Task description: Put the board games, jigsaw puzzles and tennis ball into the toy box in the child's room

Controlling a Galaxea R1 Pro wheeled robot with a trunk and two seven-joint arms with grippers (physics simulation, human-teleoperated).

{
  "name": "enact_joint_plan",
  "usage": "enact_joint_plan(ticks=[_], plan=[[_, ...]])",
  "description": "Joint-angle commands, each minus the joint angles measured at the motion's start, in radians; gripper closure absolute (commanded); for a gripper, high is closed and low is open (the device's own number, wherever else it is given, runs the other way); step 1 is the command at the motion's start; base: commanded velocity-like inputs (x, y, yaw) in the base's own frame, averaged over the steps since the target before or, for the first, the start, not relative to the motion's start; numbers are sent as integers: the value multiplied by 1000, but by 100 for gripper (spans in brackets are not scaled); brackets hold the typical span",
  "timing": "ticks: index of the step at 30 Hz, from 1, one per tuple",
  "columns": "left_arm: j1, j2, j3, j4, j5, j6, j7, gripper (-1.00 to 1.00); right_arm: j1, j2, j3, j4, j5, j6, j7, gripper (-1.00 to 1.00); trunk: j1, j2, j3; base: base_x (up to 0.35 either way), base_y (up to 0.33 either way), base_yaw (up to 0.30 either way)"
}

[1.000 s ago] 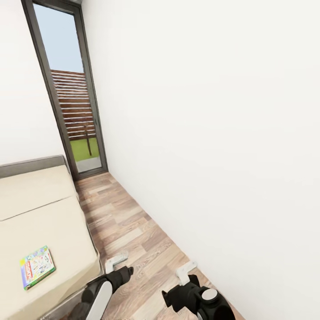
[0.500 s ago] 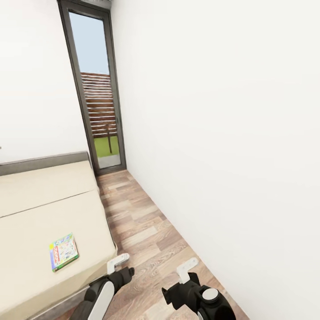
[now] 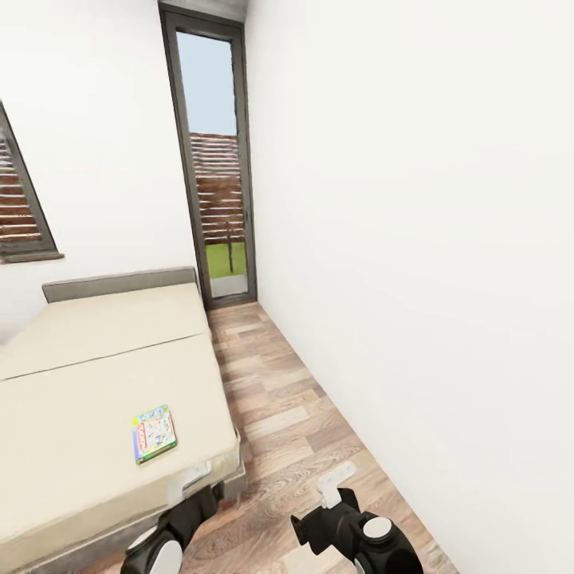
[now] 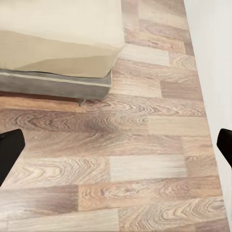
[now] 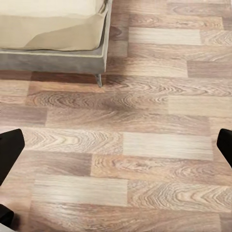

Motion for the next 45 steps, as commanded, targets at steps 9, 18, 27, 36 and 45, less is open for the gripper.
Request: enact_joint_plan(ticks=[9,18,27,36,45], plan=[[11,11,-3,-11,9,-5,16,-100,-1,1,-2,-1,11,4,7,-100,0,-1,-1,0,0,261],[-28,0,-15,44,-10,75,66,-100,-256,13,-111,309,3,-3,-116,-100,0,-1,-1,0,0,262],[-127,-33,-125,233,-67,107,209,-100,-368,14,-155,489,-6,-78,-128,-100,0,-1,-1,0,0,262],[-138,-29,-138,255,-64,89,244,-100,-364,9,-154,420,-7,-79,-125,-100,0,-1,-1,0,0,267],[-139,-25,-130,252,-58,74,243,-100,-349,6,-150,389,-7,-78,-126,-100,0,-1,-1,0,0,292]])
